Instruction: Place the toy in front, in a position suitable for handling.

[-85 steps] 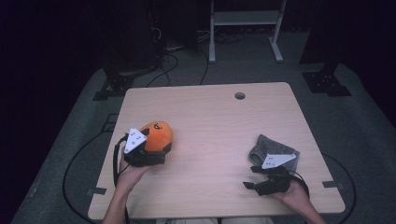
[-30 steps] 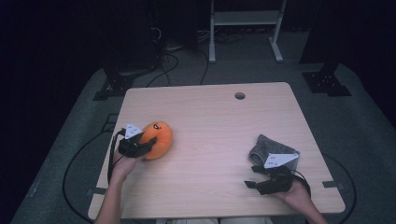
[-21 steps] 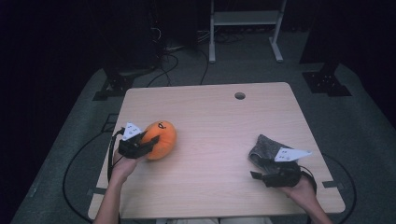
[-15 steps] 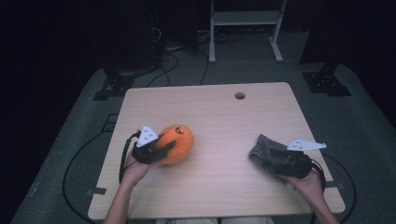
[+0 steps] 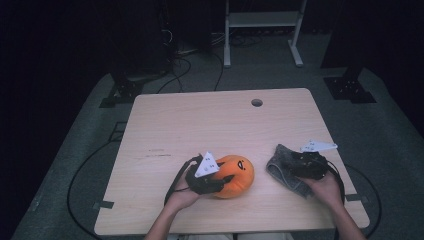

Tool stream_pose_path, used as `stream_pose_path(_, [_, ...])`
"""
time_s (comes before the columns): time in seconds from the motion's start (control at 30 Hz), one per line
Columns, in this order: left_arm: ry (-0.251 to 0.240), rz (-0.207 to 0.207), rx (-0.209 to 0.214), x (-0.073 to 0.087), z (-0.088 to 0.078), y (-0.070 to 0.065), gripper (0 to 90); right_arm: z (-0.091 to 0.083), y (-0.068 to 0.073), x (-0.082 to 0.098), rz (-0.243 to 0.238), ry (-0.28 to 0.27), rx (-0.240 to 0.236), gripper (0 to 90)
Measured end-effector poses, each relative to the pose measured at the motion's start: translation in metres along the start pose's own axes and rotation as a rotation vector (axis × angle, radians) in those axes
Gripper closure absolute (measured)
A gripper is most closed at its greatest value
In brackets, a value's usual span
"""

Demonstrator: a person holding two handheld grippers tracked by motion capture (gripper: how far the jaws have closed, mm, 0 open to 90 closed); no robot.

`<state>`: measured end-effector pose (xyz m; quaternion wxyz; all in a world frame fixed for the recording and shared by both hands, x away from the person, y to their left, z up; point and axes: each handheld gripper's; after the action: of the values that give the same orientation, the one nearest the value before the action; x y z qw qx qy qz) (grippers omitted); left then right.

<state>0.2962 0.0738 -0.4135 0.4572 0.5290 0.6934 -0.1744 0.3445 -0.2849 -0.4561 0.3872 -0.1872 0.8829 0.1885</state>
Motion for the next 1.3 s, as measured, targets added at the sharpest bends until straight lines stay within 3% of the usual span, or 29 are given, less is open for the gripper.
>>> stream_pose_path(0.13, [-0.012,0.004,0.027,0.0,0.008,-0.005,52.8,0.007,-0.003,-0.001,0.006,0.024,0.008,37.1])
stream_pose_path(0.23, [-0.001,0.029,0.045,0.001,0.013,-0.011,51.8,0.012,-0.004,-0.004,0.008,0.039,0.016,37.5])
stream_pose_path(0.33, [-0.016,0.023,0.051,0.003,0.012,-0.011,49.6,0.02,-0.003,-0.005,0.008,0.065,0.016,38.7])
stream_pose_path(0.43, [-0.021,0.008,0.052,0.003,0.01,-0.01,38.0,0.026,-0.002,-0.005,0.007,0.084,0.027,41.0])
stream_pose_path(0.53, [-0.081,-0.048,0.063,0.0,0.001,-0.006,23.2,0.028,-0.001,-0.004,0.01,0.1,0.048,45.4])
stream_pose_path(0.67, [-0.101,-0.061,0.031,0.001,-0.013,-0.007,17.6,0.029,0.004,0.001,-0.015,0.086,0.082,54.9])
stream_pose_path(0.7, [-0.09,-0.056,0.025,0.004,-0.014,-0.008,17.2,0.028,0.005,0.002,-0.019,0.08,0.082,62.3])
stream_pose_path(0.77, [-0.064,-0.066,0.024,0.012,-0.016,-0.008,17.2,0.027,0.006,0.003,-0.023,0.082,0.089,66.0])
stream_pose_path(0.83, [-0.062,-0.09,0.025,0.02,-0.017,-0.007,17.5,0.026,0.008,0.004,-0.029,0.082,0.09,72.1])
stream_pose_path(0.93, [-0.055,-0.092,0.042,0.029,-0.015,-0.006,21.5,0.022,0.008,0.005,-0.028,0.101,0.091,77.8])
stream_pose_path(1.13, [-0.046,-0.066,0.026,0.031,-0.009,-0.008,30.8,0.011,0.008,0.007,-0.009,0.114,0.081,80.5])
stream_pose_path(1.2, [-0.033,-0.049,0.009,0.033,-0.007,-0.009,32.6,0.004,0.008,0.008,0.011,0.096,0.05,80.7])
stream_pose_path(1.23, [-0.029,-0.058,0.001,0.033,-0.007,-0.008,33.4,-0.006,0.009,0.007,0.018,0.056,0.017,80.7])
stream_pose_path(1.3, [-0.029,-0.06,-0.005,0.034,-0.006,-0.008,33.9,-0.009,0.011,0.006,0.023,0.037,0.0,80.7])
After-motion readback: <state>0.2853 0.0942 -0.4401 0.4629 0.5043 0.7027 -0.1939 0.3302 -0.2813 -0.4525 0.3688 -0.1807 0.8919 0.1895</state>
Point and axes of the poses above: each handheld gripper's, and its own axes: z roughly forward along the jaws, x roughly out of its underside, y roughly to its left, and after that the axes turned 10 degrees about z, right-handed
